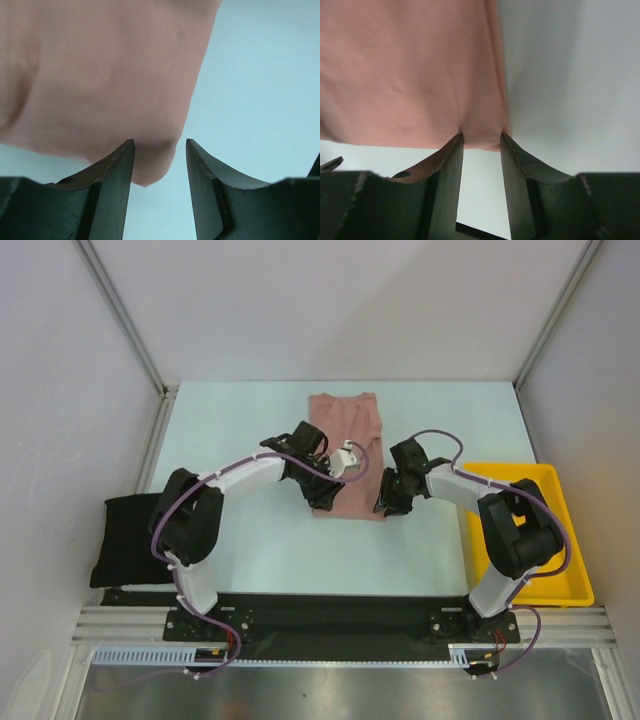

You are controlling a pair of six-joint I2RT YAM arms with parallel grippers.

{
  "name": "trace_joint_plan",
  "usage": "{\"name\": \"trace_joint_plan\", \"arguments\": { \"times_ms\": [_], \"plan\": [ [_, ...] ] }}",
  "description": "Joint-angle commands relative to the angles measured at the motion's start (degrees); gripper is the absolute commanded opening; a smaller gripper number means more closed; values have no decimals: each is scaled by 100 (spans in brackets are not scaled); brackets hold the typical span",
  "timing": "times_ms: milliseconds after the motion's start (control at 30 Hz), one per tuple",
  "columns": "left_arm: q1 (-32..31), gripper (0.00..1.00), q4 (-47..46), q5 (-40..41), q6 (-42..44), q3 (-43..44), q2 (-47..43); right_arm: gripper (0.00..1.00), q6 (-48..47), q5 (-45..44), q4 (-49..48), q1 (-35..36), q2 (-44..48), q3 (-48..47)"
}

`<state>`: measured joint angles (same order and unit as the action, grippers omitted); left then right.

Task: Fold and stack the t-shirts
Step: Fold the tshirt

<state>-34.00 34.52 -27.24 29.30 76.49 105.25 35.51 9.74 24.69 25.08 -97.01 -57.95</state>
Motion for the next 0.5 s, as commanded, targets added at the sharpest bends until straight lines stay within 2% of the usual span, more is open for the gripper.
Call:
{"name": "trace_joint_plan", "arguments": {
  "times_ms": [0,100,233,333,467],
  "plan": [
    [16,50,-323,147,-205,-248,74,41,203,-67,-307,-82,33,91],
    [25,50,-420,709,75,-511,188,41,115,-200,-184,-144,16,188],
    [16,51,-447,1002,331,-600,163,41,53,-209,-70,-153,121,293],
    [-10,55,-210,923,480,-407,-92,42,9,-253,62,-118,393,337],
    [-185,67,81,887,1067,-362,-540,46,-35,-314,229,58,701,416]
  ]
}}
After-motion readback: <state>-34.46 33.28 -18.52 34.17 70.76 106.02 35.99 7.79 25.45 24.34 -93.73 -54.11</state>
